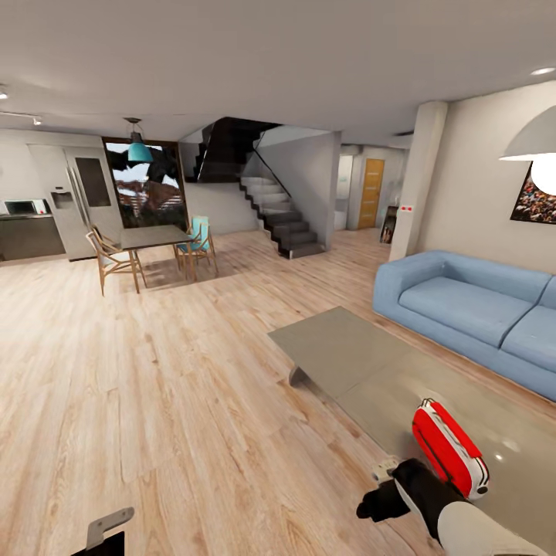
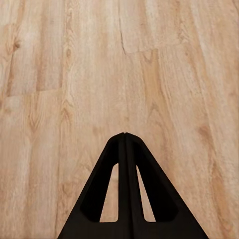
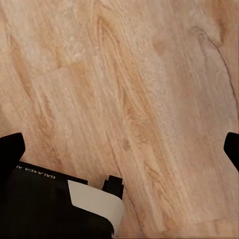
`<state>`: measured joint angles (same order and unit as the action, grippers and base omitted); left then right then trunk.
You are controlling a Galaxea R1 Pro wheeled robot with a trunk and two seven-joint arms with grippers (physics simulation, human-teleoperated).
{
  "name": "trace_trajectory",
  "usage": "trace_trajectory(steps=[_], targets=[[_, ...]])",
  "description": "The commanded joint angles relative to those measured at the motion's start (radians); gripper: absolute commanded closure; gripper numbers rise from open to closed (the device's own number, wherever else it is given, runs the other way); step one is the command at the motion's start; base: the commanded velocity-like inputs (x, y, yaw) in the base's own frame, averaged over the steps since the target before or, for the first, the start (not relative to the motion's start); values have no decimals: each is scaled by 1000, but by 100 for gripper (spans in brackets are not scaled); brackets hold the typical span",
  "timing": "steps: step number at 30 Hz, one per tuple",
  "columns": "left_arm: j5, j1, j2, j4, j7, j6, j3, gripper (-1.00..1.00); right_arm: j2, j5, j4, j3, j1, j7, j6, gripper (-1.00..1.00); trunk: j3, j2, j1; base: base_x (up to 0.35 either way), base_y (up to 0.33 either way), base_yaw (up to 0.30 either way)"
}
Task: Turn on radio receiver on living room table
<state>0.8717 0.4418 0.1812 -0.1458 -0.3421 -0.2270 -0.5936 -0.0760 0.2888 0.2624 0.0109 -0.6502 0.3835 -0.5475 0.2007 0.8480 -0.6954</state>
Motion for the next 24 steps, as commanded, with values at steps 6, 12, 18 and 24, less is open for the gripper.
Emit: trace_trajectory(steps=[6, 12, 18, 24], targets=[[0, 0, 1, 0, 0, 0, 0, 100, 6, 69, -159, -2, 4, -10, 144, -100, 0, 0, 0, 0, 1, 0], [-2, 0, 3, 16, -1, 0, 0, 100, 5, 79, -314, -3, 24, -150, 335, -100, 0, 0, 0, 0, 0, 0], [-2, -2, -3, 118, 1, 1, -3, 100, 5, 77, -337, -3, 124, -293, 477, -100, 0, 0, 0, 0, 0, 0], [-6, -91, -18, 217, 6, 5, -6, 100, 5, 75, -340, -4, 224, -371, 551, -100, 0, 0, 0, 0, 0, 0]])
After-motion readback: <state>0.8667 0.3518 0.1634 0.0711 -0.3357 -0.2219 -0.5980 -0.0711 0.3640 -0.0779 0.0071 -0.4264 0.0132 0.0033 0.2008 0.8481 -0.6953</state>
